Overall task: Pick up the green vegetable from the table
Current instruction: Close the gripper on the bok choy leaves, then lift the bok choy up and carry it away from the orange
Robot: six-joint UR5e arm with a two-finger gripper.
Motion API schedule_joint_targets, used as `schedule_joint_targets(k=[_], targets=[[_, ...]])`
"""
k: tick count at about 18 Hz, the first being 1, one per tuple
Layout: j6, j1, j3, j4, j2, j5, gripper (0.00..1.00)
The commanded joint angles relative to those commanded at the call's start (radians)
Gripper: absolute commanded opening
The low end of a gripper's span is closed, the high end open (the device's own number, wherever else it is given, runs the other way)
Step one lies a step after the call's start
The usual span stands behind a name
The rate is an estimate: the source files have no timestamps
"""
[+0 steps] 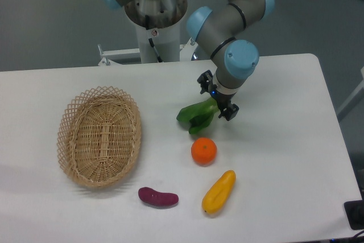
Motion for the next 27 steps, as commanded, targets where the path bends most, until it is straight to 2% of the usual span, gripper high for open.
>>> schedule_joint_targets(k=[2,4,7,12,14,17,18,23,24,27], targets=[[0.000,0.000,-0.034,0.061,-0.006,0.002,1.00],[-0.002,0.000,-0.046,0.080,-0.008,0.002,0.97],[-0.002,0.002,-0.048,0.082,-0.009,0.002,0.77],[-0.006,0.003,-0.039,0.074,-0.003,0.005,0.32],[-0.023,0.003,-0.025,0.071,-0.002,0.003,0.24],[-0.057,0.005,0.017,0.054,-0.002,0.003,0.24],[-0.057,0.006,0.035,0.031,-0.002,0.003,0.24],[-0.057,0.015,0.188,-0.165,0.002,0.005,0.24],[-0.058,0.021,0.220,-0.190,0.002,0.005,0.24],[-0.057,0.034,0.302,-0.201,-0.008,0.003,0.24]])
